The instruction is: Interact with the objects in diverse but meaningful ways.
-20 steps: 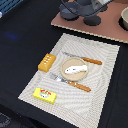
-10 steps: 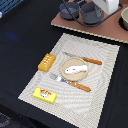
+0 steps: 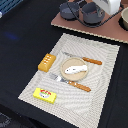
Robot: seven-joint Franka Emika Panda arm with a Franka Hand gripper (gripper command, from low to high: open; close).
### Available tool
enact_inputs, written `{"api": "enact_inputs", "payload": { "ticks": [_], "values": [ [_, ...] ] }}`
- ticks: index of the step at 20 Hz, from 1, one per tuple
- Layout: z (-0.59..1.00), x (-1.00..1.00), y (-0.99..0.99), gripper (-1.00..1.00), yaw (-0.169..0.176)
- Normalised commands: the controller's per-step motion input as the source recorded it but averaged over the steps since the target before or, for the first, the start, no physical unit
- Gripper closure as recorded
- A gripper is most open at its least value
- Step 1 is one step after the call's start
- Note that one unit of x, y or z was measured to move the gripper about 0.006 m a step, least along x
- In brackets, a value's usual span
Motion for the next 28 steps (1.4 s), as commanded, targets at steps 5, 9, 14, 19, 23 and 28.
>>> {"api": "enact_inputs", "payload": {
  "ticks": [5, 9, 14, 19, 23, 28],
  "values": [
    [0.28, 0.39, 0.18, 1.00, 0.019],
    [0.23, 0.60, 0.09, 1.00, 0.000],
    [0.21, 0.62, 0.06, 1.00, 0.000],
    [0.05, 0.55, 0.16, 1.00, 0.000],
    [-0.03, 0.43, 0.24, 1.00, 0.000],
    [-0.05, 0.36, 0.35, 1.00, 0.000]
  ]
}}
